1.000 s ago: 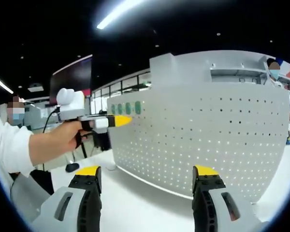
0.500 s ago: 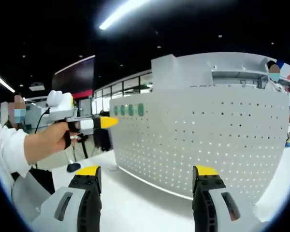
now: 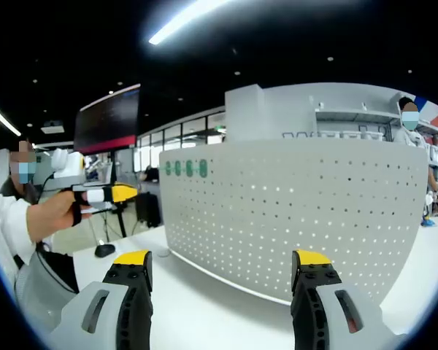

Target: Insert the hook assembly into the mounting plate slot until the hook locks in place.

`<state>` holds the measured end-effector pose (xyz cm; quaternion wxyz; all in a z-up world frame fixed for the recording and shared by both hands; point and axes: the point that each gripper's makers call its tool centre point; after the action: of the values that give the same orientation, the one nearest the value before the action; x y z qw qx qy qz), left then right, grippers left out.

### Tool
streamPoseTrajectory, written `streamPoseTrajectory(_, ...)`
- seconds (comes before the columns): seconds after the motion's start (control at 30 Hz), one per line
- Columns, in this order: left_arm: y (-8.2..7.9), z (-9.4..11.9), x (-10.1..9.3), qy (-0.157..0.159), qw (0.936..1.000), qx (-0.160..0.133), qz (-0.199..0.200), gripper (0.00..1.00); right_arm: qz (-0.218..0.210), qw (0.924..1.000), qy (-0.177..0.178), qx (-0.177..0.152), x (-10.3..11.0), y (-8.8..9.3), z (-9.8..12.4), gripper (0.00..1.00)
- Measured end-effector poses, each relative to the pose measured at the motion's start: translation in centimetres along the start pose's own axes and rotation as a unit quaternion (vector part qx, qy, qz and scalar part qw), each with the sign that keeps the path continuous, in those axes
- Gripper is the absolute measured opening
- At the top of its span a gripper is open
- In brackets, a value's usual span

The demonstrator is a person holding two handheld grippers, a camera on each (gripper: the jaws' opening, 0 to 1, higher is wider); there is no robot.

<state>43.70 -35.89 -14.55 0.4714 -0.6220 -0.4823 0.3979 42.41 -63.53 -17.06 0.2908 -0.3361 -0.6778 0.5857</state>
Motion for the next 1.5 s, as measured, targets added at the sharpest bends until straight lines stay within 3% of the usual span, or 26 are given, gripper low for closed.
streamPoseTrajectory(0.4, 0.3, 4.3, -0.3, 0.027, 0.9995, 0.009, 0.016, 0.67, 0.003, 0.9999, 0.013, 0.003, -1.1, 0.2, 1.2, 0.79)
streamPoseTrajectory(0.73, 2.0, 8.0, -0.1, 0.029, 0.9991, 0.025, 0.02, 0.68, 0.002, 0.9997, 0.023, 0.002, -1.2, 0.0, 2.3, 0.79)
streamPoseTrajectory(1.03, 1.6, 8.4, 0.2, 0.022, 0.999, 0.024, 0.029, 0.68, 0.011, 0.9996, 0.024, -0.01, -0.6, -1.3, 2.5, 0.79)
streamPoseTrajectory(1.5, 1.4, 8.2, -0.4, 0.035, 0.9987, 0.027, 0.027, 0.68, 0.016, 0.9993, 0.031, -0.013, -0.6, -1.6, 3.0, 0.79)
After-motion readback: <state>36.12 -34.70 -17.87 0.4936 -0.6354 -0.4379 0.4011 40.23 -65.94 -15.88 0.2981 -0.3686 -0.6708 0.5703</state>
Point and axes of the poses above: the point that each gripper's makers call its tool centre point, and the gripper's own axes: z roughly backward along the fingers, x roughly to its left, y roughly out of its underside, and after that the axes turned 14 degrees about -x, right-handed
